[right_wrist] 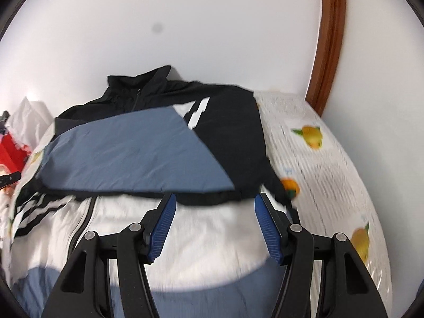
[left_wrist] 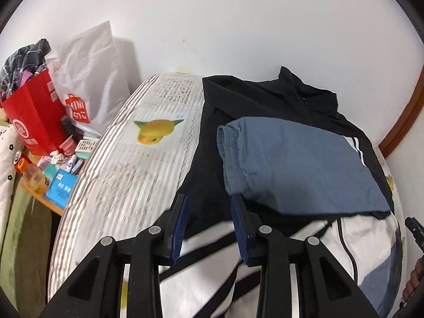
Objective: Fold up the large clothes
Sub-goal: 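Release the blue cuff with the left gripper and move toward the hem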
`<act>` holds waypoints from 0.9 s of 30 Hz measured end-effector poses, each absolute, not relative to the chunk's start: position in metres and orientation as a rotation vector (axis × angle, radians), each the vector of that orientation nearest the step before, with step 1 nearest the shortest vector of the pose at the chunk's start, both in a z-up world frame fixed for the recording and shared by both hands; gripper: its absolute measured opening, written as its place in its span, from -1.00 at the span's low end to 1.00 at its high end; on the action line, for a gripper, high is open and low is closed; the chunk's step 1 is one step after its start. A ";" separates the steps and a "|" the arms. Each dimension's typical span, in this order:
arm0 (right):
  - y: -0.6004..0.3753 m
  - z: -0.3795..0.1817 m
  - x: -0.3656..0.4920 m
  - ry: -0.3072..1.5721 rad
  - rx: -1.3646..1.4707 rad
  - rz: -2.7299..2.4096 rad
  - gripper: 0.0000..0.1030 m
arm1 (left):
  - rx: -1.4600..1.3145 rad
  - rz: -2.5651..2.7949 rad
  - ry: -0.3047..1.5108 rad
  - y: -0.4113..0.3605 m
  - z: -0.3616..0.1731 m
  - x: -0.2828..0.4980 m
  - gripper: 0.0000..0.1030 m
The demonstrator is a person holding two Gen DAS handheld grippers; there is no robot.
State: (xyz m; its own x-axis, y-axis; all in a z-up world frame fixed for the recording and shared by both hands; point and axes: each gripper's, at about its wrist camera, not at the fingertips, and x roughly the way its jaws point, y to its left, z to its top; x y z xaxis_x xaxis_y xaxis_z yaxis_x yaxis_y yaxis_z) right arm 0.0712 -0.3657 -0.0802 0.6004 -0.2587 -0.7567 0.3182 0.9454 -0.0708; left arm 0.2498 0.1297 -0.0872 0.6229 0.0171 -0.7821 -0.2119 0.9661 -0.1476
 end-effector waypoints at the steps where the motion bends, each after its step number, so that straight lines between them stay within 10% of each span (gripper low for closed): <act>1: -0.367 -0.081 0.064 0.868 0.075 -0.340 0.19 | -0.237 0.130 0.893 0.129 -0.087 0.246 -0.26; 13: -0.381 -0.123 -0.007 0.943 0.091 -0.426 0.38 | -0.233 0.110 0.941 0.140 -0.115 0.177 0.35; 27: -0.373 -0.151 -0.038 0.998 0.068 -0.439 0.39 | -0.212 0.080 0.995 0.137 -0.146 0.126 0.36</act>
State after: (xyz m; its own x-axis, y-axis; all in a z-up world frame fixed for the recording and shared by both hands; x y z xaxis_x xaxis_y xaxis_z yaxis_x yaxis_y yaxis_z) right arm -0.0384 -0.3727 -0.1509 0.4627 -0.3259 -0.8245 0.3873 0.9108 -0.1427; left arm 0.1262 0.1373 -0.1461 0.5438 -0.0301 -0.8387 -0.1633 0.9764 -0.1410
